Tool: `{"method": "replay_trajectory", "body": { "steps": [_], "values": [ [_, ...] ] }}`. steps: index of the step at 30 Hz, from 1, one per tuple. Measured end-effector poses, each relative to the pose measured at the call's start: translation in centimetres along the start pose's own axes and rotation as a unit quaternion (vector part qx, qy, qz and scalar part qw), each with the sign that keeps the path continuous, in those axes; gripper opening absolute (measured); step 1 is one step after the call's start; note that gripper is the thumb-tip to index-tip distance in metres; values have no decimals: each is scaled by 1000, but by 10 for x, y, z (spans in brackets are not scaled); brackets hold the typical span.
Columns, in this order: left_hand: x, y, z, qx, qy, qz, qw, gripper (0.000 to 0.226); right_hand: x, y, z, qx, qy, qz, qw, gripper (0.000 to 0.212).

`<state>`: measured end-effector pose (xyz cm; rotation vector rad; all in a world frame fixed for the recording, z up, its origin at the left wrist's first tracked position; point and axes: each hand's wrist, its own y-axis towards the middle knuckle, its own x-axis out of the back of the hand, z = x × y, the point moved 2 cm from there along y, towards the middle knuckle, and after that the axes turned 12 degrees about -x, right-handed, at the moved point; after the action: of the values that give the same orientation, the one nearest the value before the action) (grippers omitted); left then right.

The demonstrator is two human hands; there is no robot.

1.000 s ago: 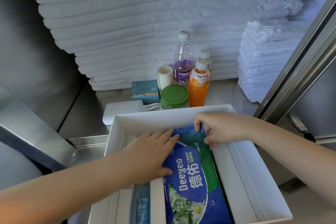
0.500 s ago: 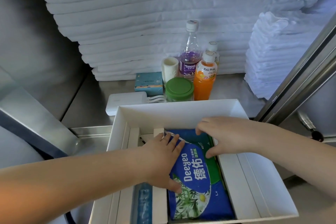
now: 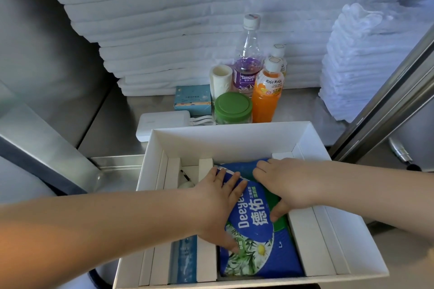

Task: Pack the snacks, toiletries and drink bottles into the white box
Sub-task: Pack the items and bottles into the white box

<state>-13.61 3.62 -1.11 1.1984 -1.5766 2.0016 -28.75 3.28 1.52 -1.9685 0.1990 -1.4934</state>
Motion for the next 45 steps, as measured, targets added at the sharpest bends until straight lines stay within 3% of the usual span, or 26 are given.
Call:
{"method": "replay_trajectory", "body": {
  "steps": [10, 15, 20, 23, 25, 27, 30, 32, 34, 37, 45],
  "values": [
    [-7, 7, -5, 11, -28, 16, 999, 114, -5, 17, 21, -7, -88, 90, 992, 92],
    [-5, -1, 5, 10, -15, 14, 1000, 117, 1, 14, 14, 17, -41, 19, 999, 89],
    [-6, 1, 1, 28, 27, 32, 999, 119, -19, 20, 16, -1, -34, 68, 997, 122],
    [-4, 4, 5, 17, 22, 26, 999, 120, -20, 22, 17, -4, -30, 73, 997, 125],
    [-4, 2, 11, 15, 20, 15, 1000, 115, -13, 18, 13, 3, -20, 59, 998, 114],
    [2, -7, 20, 9, 25, -22, 999, 102, 1, 10, 6, 32, -6, -1, 999, 83],
    [25, -35, 40, -21, -8, -211, 977, 72, 29, -7, -10, 62, 79, -187, 977, 40],
    [39, -59, 56, -13, -19, -355, 935, 51, 42, -14, -22, 74, 108, -316, 940, 27],
    [42, -73, 71, 22, -25, -429, 903, 43, 50, -13, -29, 75, 105, -386, 913, 18],
    [36, -78, 83, 70, -9, -454, 888, 37, 59, -5, -29, 73, 77, -421, 901, 4],
    [19, -78, 95, 95, -130, -543, 824, 25, 66, 7, -25, 86, 130, -441, 884, 4]
  ]
}}
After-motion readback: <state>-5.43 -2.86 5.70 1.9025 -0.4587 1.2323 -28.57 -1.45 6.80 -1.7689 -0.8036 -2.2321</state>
